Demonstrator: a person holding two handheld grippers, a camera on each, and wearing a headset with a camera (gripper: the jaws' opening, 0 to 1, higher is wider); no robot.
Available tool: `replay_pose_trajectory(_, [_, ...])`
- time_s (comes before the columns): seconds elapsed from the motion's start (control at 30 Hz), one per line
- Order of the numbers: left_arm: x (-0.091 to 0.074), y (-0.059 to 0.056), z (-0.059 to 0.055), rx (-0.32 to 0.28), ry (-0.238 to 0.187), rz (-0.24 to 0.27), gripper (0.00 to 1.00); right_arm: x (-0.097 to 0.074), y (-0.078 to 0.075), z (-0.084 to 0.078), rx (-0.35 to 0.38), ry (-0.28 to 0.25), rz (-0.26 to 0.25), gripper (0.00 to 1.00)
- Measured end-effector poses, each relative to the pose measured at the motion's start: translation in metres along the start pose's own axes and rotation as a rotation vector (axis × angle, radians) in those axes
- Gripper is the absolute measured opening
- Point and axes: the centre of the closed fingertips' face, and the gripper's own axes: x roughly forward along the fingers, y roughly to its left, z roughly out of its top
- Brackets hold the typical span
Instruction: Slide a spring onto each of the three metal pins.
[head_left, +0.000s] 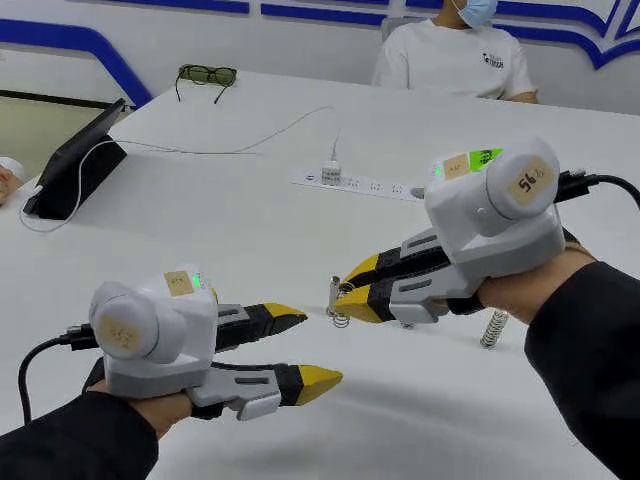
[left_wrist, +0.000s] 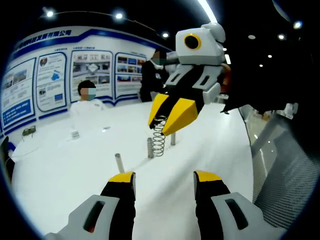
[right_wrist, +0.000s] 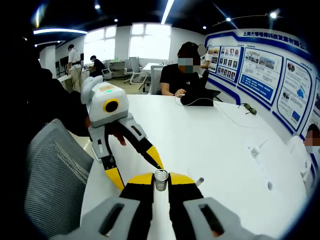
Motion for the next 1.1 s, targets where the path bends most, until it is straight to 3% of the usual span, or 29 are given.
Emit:
replay_pose_trajectory(0.23, [-0.002, 0.004, -0.001, -0.011, -0.006, 0.012, 0.50, 0.000, -0.017, 0.005, 0.012, -0.016, -0.063, 0.12])
replay_pose_trajectory(0.6, [-0.004, 0.007, -0.002, -0.020, -0.003, 0.018, 0.51, 0.000, -0.054, 0.004, 0.097, -0.041, -0.182, 0.12])
replay_pose_trajectory(1.1, [-0.005, 0.009, -0.007, -0.028, 0.007, 0.025, 0.51, 0.017, -0.075, -0.002, 0.136, -0.051, -0.230, 0.12])
